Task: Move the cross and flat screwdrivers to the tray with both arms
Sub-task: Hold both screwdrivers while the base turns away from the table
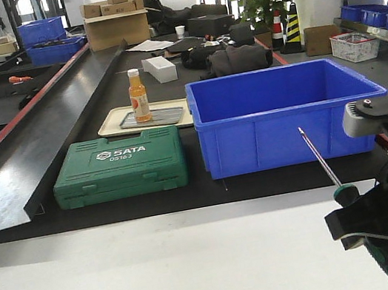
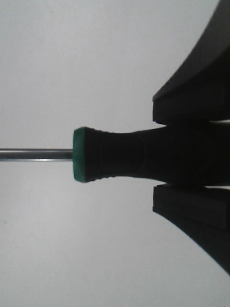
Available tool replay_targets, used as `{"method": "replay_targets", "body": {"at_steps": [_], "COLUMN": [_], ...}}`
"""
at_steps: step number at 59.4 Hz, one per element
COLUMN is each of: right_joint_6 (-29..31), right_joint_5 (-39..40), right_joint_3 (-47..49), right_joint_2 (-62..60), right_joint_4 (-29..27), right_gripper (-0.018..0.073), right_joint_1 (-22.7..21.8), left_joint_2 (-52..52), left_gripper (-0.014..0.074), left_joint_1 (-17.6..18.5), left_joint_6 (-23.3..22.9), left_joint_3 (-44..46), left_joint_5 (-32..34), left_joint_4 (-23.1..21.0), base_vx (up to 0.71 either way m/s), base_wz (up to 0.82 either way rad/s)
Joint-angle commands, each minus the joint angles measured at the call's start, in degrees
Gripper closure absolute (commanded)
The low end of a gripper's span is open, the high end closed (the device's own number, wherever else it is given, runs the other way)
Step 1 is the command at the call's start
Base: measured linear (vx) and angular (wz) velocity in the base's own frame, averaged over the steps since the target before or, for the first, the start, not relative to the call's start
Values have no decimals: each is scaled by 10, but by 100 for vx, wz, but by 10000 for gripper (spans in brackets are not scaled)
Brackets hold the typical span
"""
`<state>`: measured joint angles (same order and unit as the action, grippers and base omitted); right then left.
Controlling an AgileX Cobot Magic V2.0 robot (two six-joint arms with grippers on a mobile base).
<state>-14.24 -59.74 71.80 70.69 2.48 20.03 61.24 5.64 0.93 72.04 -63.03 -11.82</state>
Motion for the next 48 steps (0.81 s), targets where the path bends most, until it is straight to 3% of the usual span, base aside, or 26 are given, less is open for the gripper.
{"method": "replay_targets", "body": {"at_steps": [1,24,48], "right_joint_6": [6,6,6], "right_joint_5": [37,37,36], "right_joint_3": [22,22,22], "right_joint_2": [-17,-17,-17], "right_joint_4": [1,1,2], "right_gripper": [568,568,568], "right_joint_1": [-3,-3,-3], "left_joint_2": [-10,-10,-10], "left_gripper": [597,597,597], "left_joint_1": [4,4,4], "left_joint_6": [-5,-5,-5], "left_joint_3": [20,20,20], "left_joint_5": [40,40,38], "left_joint_4": [-14,-14,-14], "base_vx": [-4,-13,-22], "base_wz": [2,-11,-47]}}
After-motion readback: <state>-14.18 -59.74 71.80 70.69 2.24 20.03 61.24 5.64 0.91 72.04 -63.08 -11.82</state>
